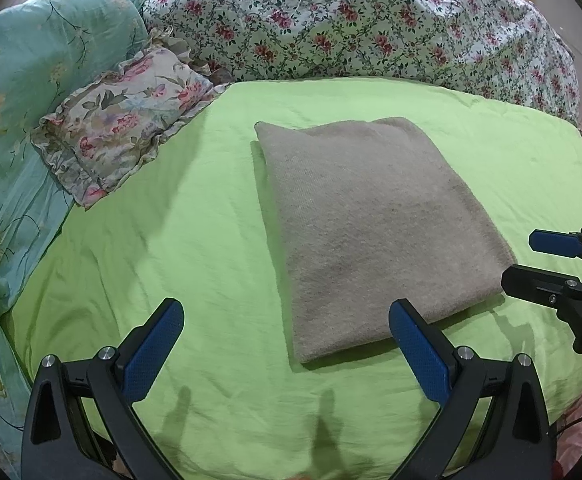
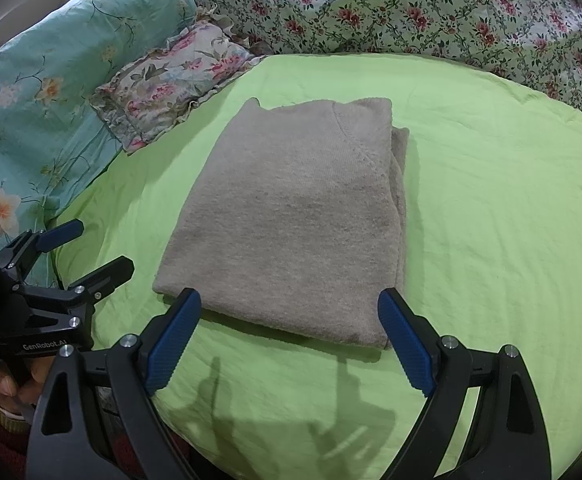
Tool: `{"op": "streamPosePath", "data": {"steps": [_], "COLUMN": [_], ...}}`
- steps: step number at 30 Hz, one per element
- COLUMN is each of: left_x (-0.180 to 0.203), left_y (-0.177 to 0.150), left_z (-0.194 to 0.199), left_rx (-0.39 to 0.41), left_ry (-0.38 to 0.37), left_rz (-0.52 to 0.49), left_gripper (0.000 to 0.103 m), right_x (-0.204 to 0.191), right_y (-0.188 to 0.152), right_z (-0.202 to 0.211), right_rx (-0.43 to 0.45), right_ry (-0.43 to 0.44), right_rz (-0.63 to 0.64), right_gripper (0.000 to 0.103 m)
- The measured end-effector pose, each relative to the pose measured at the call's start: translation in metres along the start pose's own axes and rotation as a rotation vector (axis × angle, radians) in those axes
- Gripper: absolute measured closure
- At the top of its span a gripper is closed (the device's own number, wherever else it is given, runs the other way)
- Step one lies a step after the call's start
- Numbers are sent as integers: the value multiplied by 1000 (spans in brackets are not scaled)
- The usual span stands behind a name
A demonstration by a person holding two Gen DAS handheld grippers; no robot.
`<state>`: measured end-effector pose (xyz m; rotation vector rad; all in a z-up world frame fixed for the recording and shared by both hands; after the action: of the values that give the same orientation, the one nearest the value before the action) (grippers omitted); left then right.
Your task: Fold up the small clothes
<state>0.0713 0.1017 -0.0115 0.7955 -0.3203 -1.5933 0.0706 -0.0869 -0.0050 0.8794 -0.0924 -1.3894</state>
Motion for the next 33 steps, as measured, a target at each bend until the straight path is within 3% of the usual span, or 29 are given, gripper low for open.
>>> {"op": "streamPosePath", "data": {"steps": [33], "left_x": [5], "left_y": [2], "left_z": [0], "left_rx": [-15], "left_ry": [-12], "left_rz": [1], "left_gripper": [0], "right_x": [-1], "right_y": [0], "right_z": [-3], "right_rx": [-6], "right_ry": [-1], "right_rz": [-1], "right_gripper": [13]}}
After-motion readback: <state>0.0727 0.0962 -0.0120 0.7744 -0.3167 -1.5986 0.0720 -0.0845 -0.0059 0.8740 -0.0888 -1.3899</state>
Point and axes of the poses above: each gripper's, at about its wrist camera, not at the fingertips, and z roughly against the way its jaws point, x to its right, y to its top, the point moved 2 cm from there along -z, roughly the way its jaws point, and after that the axes turned 14 degrees about y, right-handed, at the moved point
